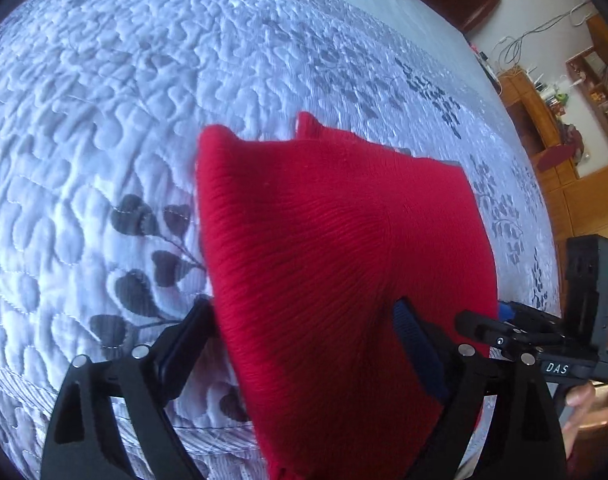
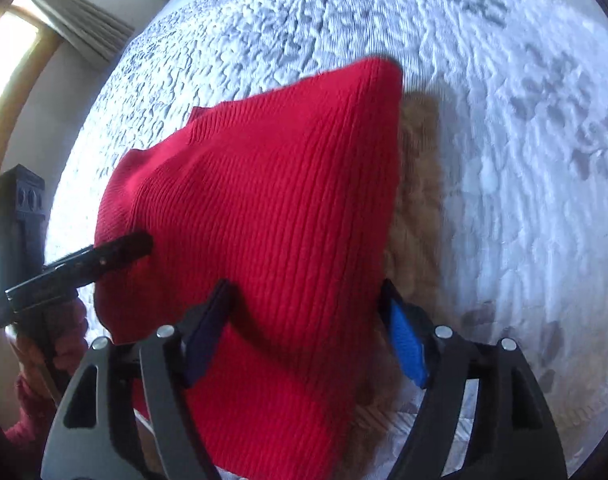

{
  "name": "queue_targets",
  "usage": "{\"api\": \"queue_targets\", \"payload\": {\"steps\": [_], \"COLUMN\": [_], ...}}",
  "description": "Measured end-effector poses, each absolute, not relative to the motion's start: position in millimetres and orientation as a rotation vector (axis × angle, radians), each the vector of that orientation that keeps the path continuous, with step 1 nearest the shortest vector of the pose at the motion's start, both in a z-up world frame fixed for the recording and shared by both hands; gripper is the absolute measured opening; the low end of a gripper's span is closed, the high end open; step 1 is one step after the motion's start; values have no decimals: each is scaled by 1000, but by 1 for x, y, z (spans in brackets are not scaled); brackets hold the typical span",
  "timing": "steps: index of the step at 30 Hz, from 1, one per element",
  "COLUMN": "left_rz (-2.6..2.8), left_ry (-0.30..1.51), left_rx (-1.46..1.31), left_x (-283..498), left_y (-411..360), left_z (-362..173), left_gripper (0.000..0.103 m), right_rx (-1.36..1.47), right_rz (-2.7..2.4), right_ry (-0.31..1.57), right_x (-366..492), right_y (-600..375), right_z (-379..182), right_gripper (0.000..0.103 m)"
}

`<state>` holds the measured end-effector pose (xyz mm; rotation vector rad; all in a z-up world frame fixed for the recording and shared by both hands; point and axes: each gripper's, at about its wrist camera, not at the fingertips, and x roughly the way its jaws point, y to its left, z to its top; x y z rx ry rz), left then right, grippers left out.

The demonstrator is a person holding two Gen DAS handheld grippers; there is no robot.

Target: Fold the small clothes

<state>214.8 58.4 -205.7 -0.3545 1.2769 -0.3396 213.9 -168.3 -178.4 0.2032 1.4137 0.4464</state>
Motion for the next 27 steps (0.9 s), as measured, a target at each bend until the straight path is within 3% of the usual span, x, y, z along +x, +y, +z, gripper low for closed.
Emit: {"api": "queue_targets", "payload": {"steps": [8,10,13,14,17,20,27], "left_rz": [-360,-373,-391,-408,-436,-428,-437], "left_ry": [1308,1303,1302,1300,1297,1277,1234], "left_rx": [-295,-324,-378,-405,-478,-523,-511], "left_x": [202,204,208,209,208,203,198], "left_y": [41,42,46,47,50,51,34], "left_z": [-208,-209,-210,-211,-214,-213,-191], "left_gripper": [92,91,67,54,40,36,33], "right_rx": [248,251,256,261,291,286,319], "right_rz": [490,503,512,512,516,533,571], "right_ry": [1440,1442,1441,1439,1431,1408,1374], "right_x": [210,210,211,211,210,207,203], "right_y": [-175,-172,-171,-173,-177,-180,-196], "right_z": [-182,-183,-183,-182,-181,-173,-152], "right_gripper": [76,70,64,61,47,40,37]}}
